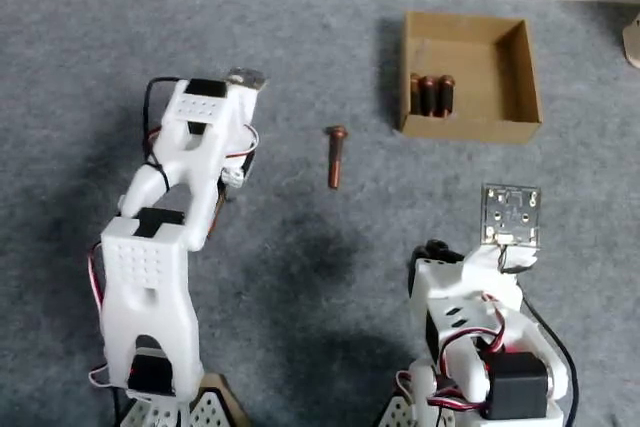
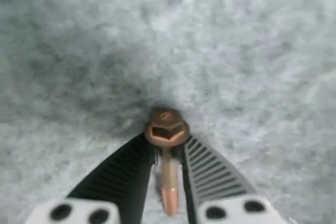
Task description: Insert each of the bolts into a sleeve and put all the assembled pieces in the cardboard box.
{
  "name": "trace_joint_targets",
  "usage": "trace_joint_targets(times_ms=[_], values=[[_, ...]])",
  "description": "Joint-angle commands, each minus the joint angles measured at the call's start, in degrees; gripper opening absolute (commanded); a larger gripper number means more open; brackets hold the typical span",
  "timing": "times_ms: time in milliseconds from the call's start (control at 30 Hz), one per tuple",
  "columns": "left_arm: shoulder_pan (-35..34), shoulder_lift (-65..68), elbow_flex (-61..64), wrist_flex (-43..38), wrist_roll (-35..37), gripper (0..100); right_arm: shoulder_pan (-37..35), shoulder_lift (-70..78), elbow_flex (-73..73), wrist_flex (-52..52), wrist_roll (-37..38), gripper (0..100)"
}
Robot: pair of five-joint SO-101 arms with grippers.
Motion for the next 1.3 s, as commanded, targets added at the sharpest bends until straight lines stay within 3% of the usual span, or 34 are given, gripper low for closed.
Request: trace_joint_targets(times_ms=[0,300,433,667,800,1033,1267], values=[[-0.92,-0.66,-1.10,-3.60,5.98,1,-0.40,-0.31,-2.68,-0.13,0.62,0.5],[-2.51,-14.55,8.66,-8.53,6.95,0,-0.40,0.04,-8.40,0.31,0.35,0.5],[-1.10,-28.62,23.34,-19.60,6.86,0,-1.45,0.13,-8.40,0.31,0.53,0.5],[3.03,-50.59,48.75,-40.53,6.95,0,-13.05,0.22,-5.76,-0.92,0.62,0.5],[4.88,-59.30,57.63,-49.14,7.03,0,-17.54,0.13,0.04,-8.84,0.62,0.5],[5.49,-72.04,66.95,-59.60,7.03,0,-18.59,-0.22,13.58,-28.09,0.62,0.5],[5.85,-81.71,70.29,-60.66,7.12,0,-18.59,-0.31,23.25,-43.30,0.18,0.5]])
